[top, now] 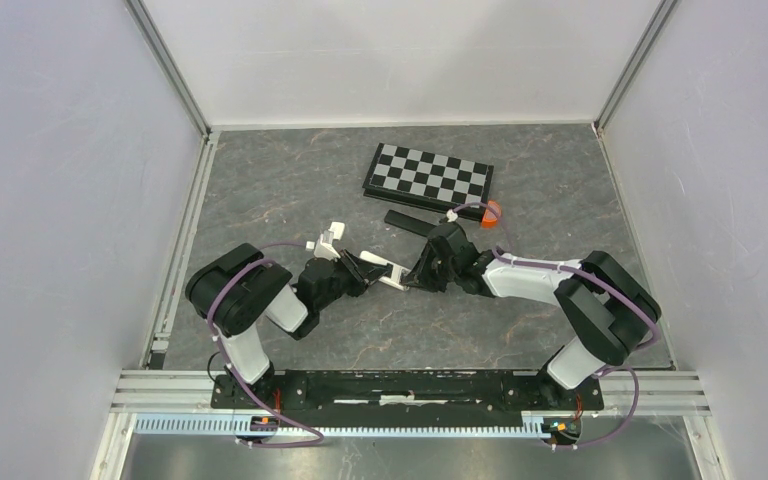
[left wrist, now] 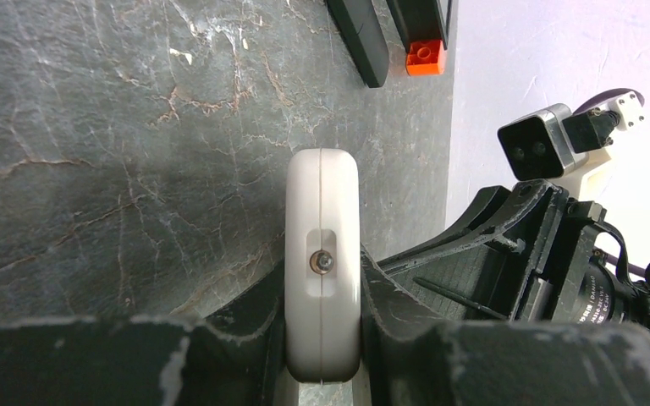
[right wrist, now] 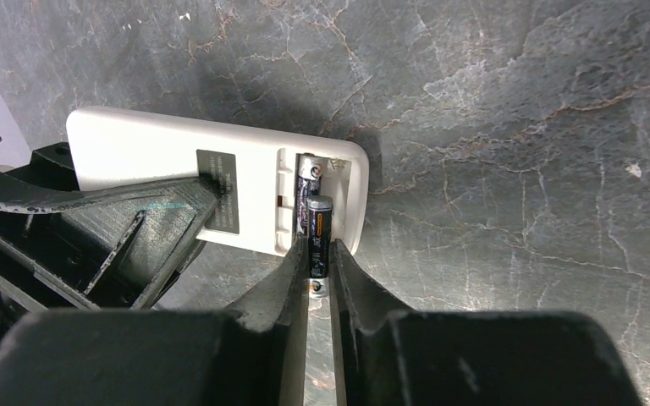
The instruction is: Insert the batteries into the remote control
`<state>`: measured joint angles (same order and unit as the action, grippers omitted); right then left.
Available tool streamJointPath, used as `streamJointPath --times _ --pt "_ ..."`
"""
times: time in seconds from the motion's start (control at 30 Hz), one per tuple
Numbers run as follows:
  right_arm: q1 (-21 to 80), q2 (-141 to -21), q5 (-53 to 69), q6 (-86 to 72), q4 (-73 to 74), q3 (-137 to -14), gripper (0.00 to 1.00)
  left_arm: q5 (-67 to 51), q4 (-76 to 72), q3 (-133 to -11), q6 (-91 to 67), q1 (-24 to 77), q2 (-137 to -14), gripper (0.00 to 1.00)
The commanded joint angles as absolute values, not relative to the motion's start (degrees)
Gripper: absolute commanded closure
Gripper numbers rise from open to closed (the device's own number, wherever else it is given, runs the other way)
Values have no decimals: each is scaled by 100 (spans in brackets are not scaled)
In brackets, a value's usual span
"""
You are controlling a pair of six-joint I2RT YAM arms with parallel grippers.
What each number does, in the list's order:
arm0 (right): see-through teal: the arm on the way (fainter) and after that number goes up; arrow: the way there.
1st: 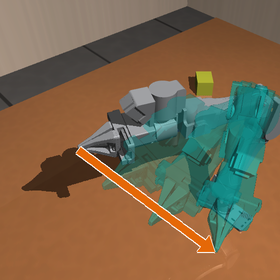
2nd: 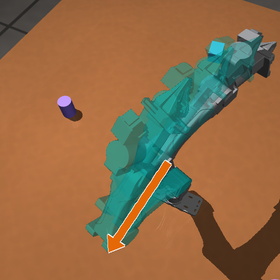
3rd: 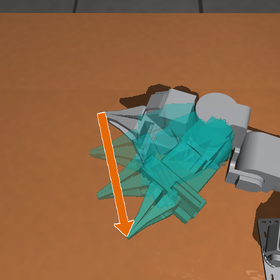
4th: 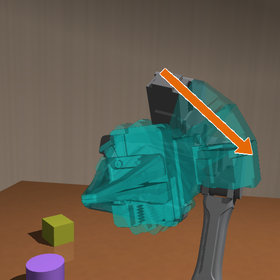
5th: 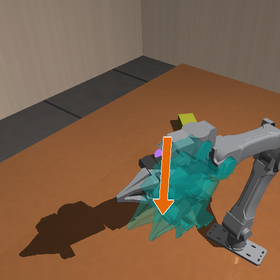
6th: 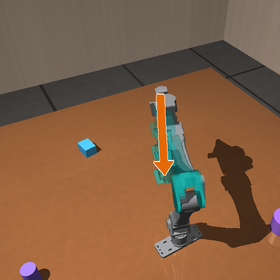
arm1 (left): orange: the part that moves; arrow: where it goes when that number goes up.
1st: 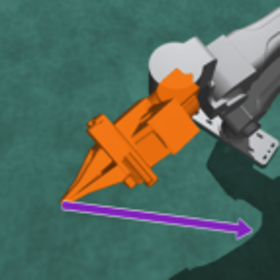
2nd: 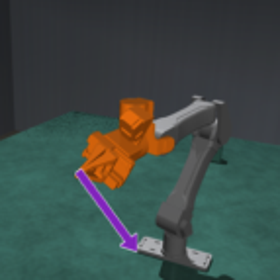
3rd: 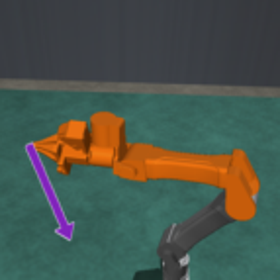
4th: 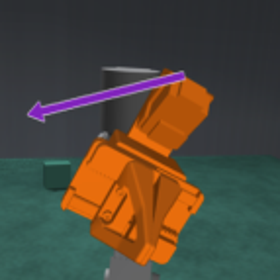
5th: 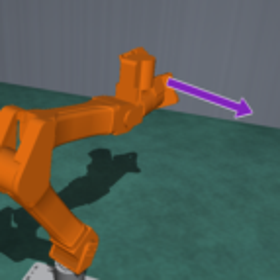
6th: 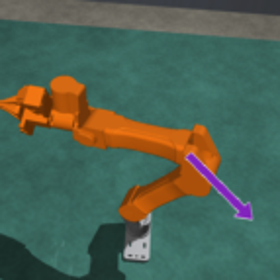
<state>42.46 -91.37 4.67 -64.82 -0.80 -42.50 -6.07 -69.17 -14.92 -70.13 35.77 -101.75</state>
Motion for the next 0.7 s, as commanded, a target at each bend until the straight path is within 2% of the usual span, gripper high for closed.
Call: streamJointPath --times 0.0,0.17,0.37,0.4,0.57,0.67 --pt "4201 -9148 500 -6643 -123 -4210 80 -457 -6962 -1441 -7108 3604 -10301 98" --pt "4183 -9141 561 -6700 -231 -4166 65 -459 -6918 -1468 -7132 3604 -10327 98" --pt "4166 -9056 568 -6685 -322 -4166 59 -474 -6895 -1485 -7139 3604 -10319 98" --pt "4164 -9023 538 -6653 -317 -4174 55 -490 -6891 -1485 -7133 3605 -10323 98" --pt "4098 -8664 239 -6263 -205 -4129 19 -706 -6869 -1510 -7189 3586 -10245 98" --pt "3975 -8292 262 -5722 -359 -3970 6 -1116 -6629 -1600 -7309 3545 -10100 98"
